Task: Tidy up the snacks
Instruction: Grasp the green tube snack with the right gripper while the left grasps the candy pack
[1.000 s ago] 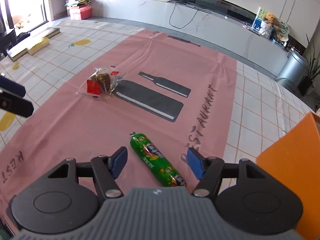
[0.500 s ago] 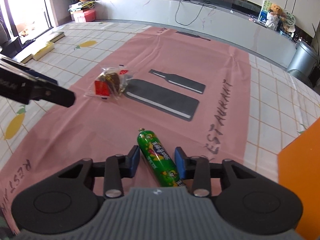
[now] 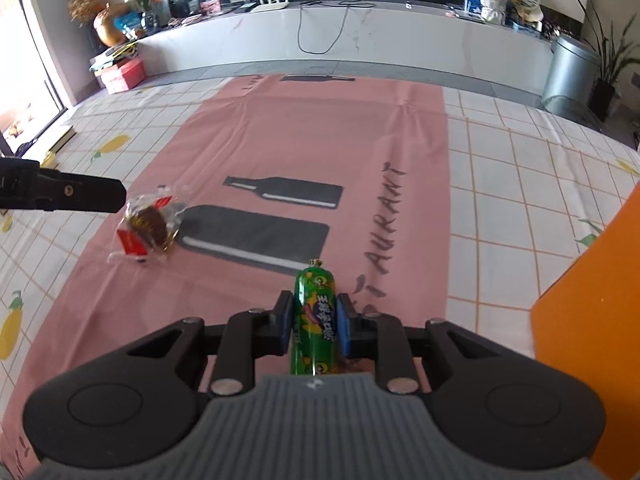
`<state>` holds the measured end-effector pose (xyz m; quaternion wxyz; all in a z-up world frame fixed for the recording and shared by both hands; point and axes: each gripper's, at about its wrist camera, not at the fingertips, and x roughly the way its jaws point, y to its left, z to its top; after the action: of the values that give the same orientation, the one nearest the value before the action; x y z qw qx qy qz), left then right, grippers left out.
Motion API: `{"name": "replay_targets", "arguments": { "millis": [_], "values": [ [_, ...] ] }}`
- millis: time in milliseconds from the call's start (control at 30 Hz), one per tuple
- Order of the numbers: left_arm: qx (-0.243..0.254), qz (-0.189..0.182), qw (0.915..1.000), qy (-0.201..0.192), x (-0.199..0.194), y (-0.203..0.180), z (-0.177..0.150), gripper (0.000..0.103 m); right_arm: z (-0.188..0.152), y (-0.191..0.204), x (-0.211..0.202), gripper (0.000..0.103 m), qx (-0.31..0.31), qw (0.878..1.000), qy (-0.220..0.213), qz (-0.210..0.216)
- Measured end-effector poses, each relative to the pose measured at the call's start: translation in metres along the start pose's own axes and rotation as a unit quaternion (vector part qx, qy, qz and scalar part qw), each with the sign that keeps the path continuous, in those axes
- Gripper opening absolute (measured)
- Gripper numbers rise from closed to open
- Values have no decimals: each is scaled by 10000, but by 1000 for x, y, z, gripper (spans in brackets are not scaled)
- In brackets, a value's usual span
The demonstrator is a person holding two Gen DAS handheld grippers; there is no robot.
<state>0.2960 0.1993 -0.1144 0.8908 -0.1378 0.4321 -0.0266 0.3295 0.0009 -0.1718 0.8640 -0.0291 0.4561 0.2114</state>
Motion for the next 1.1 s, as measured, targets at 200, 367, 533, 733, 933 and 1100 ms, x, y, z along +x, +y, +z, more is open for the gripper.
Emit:
{"name": "replay_targets", "arguments": {
  "millis": [200,367,533,733,933,1100],
  "values": [
    [-315,55,9995,-43,22,0,1,88,0,-5,2,19,-96,9999,-45,100],
    [-244,622,9975,228,42,-4,-2,87,0,-10,2,20,7,9998,-63,193],
    [-211,804,9961,299,48,-1,-11,85,-2,-13,1,20,63,9996,-102,269],
    [-29,908,9958,122,44,-3,-14,52,-4,-15,0,20,79,9993,-157,319],
    [18,818,9965,163,38,-6,-13,45,-1,-14,0,19,59,9995,-69,318],
    [201,757,9967,189,17,-22,-16,44,-5,-15,-7,19,127,9992,-50,377]
  ]
}}
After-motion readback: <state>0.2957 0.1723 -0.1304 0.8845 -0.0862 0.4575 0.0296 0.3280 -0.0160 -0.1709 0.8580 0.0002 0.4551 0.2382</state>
